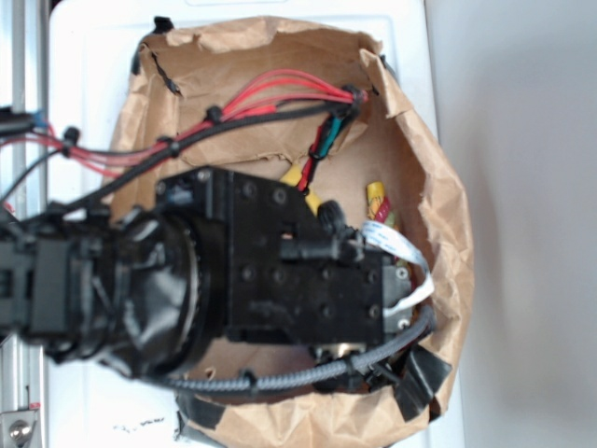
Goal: Grab the rock.
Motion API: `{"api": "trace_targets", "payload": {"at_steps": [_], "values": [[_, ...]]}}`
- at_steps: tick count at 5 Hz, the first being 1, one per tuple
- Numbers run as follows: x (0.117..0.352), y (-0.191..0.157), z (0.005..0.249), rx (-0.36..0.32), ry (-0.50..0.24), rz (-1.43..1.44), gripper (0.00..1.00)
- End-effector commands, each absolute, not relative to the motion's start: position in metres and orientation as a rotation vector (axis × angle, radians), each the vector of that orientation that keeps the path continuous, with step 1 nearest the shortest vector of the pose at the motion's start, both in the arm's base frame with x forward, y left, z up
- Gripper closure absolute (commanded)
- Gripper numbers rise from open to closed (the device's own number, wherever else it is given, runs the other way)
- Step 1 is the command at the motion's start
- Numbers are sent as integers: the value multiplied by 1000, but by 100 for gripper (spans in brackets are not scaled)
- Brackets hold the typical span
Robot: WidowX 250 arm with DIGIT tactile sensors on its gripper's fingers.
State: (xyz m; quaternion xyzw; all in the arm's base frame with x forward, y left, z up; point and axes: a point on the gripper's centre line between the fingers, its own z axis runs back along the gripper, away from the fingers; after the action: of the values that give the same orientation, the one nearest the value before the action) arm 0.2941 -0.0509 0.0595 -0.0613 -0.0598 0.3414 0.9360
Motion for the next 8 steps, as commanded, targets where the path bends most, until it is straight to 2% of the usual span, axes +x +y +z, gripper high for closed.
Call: {"api": "trace_targets", "payload": {"at_steps": [1, 3, 5, 6, 7, 8], "values": [[270, -56, 67, -138, -165, 581, 0], [282, -58, 61, -126, -149, 594, 0], [294, -67, 72, -195, -105, 621, 0], [295, -69, 66, -176, -114, 606, 0], [295, -69, 59, -176, -118, 611, 100], [297, -68, 60, -177, -129, 615, 100]]}}
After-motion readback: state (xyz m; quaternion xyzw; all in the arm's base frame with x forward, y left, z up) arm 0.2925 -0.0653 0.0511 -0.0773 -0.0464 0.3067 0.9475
